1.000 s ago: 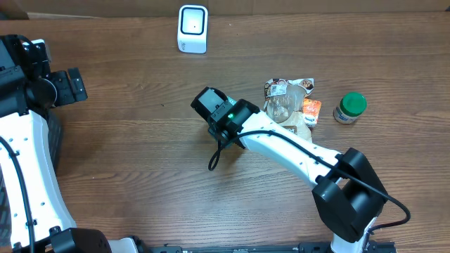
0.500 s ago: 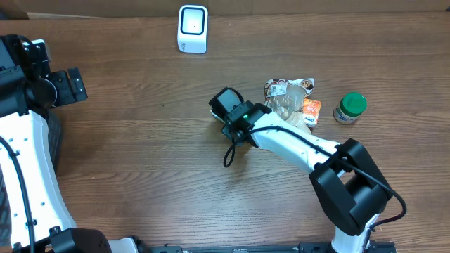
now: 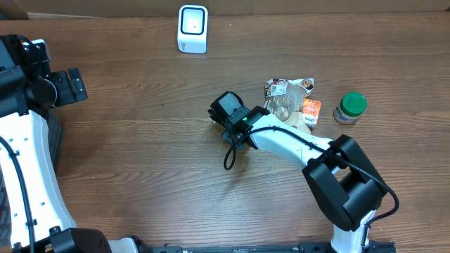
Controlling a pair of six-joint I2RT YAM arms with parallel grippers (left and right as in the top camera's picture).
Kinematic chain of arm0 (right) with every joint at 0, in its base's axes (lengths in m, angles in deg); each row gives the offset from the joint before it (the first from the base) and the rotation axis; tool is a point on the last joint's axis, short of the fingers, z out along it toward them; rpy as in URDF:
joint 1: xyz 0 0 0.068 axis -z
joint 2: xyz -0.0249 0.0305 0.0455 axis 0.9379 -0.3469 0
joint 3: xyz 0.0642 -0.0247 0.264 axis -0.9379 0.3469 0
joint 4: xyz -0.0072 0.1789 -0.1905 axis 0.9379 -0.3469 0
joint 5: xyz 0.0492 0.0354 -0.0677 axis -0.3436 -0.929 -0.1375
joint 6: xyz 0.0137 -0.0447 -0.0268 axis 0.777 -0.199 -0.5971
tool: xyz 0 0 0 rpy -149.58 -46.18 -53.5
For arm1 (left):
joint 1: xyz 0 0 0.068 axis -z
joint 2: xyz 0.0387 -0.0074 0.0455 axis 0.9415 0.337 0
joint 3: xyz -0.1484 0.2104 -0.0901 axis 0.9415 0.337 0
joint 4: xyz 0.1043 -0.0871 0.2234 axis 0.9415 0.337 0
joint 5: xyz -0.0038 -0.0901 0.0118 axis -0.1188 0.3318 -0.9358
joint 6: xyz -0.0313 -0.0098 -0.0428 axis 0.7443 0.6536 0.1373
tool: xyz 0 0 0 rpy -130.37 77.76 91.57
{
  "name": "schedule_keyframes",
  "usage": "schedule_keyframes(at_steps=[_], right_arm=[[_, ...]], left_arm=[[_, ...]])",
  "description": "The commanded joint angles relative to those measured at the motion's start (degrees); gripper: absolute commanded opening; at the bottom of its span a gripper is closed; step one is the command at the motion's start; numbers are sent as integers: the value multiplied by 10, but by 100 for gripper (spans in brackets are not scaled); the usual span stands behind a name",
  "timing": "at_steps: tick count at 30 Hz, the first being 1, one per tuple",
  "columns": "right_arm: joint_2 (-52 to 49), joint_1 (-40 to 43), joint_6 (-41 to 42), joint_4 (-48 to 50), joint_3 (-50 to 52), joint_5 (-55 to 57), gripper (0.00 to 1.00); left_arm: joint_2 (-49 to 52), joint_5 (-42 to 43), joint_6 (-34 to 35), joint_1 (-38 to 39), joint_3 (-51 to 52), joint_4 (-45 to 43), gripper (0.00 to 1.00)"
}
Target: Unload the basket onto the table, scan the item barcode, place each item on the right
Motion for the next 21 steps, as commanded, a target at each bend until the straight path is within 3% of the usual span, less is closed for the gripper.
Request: schedule_keyframes(at_steps=[1, 8, 16, 17, 19, 21], right_arm=[[-30, 0, -9, 1, 3, 8, 58], [-32, 0, -10, 2, 3, 8, 41], [-32, 0, -9, 3, 3, 9, 30], [-32, 0, -9, 3, 3, 9, 26], [-32, 0, -9, 3, 3, 10, 4], [-32, 0, 2, 3, 3, 17, 4]], left_arm=[[0, -1, -15, 1, 1, 0, 100], [0, -1, -15, 1, 1, 0, 100], [0, -1, -15, 1, 1, 0, 100], [0, -1, -15, 1, 1, 0, 100], [0, -1, -15, 1, 1, 0, 100], [0, -1, -15, 1, 1, 0, 100]])
